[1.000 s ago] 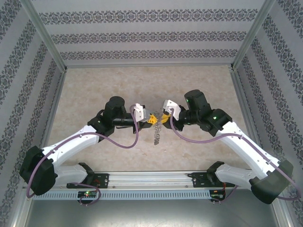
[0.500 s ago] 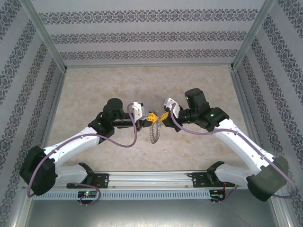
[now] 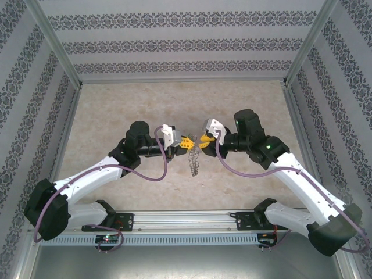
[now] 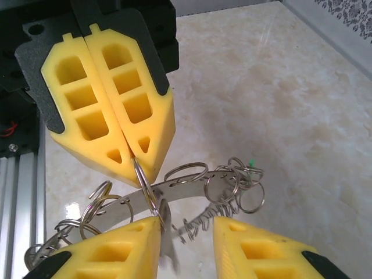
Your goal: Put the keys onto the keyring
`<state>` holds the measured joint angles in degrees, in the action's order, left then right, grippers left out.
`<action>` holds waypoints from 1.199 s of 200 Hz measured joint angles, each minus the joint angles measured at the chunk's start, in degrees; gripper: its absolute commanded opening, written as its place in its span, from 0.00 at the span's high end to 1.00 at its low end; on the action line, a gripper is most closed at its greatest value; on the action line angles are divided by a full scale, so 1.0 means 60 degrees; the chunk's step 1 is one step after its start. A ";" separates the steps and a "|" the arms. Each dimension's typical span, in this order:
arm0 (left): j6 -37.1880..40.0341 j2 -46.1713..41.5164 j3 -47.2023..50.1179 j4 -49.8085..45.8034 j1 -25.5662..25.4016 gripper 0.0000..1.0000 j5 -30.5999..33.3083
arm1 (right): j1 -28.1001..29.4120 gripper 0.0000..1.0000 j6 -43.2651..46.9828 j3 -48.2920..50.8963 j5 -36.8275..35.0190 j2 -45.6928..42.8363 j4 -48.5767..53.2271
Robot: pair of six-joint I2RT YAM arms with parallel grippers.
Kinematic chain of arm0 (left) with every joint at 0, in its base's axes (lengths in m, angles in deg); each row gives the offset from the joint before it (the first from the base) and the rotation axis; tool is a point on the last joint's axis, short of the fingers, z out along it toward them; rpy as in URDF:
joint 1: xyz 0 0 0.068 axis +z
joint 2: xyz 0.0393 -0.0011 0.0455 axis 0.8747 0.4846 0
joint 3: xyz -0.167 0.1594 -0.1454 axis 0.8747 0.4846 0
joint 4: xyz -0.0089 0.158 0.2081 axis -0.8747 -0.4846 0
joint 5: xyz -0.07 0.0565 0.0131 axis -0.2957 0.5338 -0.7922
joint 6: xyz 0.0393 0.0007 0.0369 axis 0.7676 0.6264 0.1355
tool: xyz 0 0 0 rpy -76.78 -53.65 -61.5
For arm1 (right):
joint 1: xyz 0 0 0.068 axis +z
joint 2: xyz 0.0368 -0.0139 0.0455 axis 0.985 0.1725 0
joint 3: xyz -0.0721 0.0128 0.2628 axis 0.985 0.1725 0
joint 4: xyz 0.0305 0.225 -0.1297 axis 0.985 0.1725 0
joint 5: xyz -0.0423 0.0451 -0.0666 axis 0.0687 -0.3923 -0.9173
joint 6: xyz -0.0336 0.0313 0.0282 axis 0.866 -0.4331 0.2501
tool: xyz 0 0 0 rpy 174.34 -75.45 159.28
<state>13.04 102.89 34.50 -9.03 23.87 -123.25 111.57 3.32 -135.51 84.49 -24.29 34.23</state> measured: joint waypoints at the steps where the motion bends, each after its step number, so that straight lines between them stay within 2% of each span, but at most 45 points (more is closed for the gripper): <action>1: 0.0000 0.0000 0.0000 0.0000 0.0000 1.00 0.0000 | 0.0011 0.72 0.0018 0.0000 -0.0004 0.0004 0.0000; 30: 0.0040 0.0000 0.0000 -0.0066 0.0000 1.00 -0.0040 | 0.0419 0.72 0.0608 0.0000 -0.0182 0.0120 -0.0066; 68: 0.0222 0.0000 -0.0007 -0.0324 0.0000 1.00 -0.0076 | 0.0463 0.73 0.0976 0.0000 -0.0317 0.0135 -0.0211; 107: 0.0284 0.0000 -0.0029 -0.0404 0.0000 1.00 -0.0044 | 0.0466 0.82 0.1202 0.0000 -0.0306 0.0146 -0.0193; 120: 0.0284 0.0000 -0.0029 -0.0404 0.0000 1.00 -0.0022 | 0.0466 0.92 0.1246 0.0000 -0.0295 0.0146 -0.0164; 150: 0.0317 0.0000 -0.0036 -0.0506 0.0004 1.00 0.0007 | 0.0463 0.94 0.1344 0.0000 -0.0229 0.0142 -0.0066; 162: 0.0415 0.0000 -0.0113 -0.0688 0.0004 1.00 0.0007 | 0.0466 0.99 0.1341 0.0000 -0.0233 0.0142 -0.0044; 185: 0.0798 0.0004 -0.0397 -0.1333 0.0004 0.93 -0.0018 | 0.0492 1.00 0.1337 -0.0066 -0.0240 0.0149 0.0095; 203: 0.1071 0.0004 -0.0623 -0.1756 0.0000 0.84 -0.0040 | 0.0594 1.00 0.1341 -0.0215 -0.0346 0.0178 0.0262; 240: 0.1738 0.0120 -0.1322 -0.2838 0.0000 0.83 -0.0226 | 0.0896 1.00 0.1453 -0.0437 -0.0710 0.0372 0.0707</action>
<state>23.46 103.61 26.56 -26.06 23.87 -124.61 116.95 12.05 -138.13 80.23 -22.06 38.47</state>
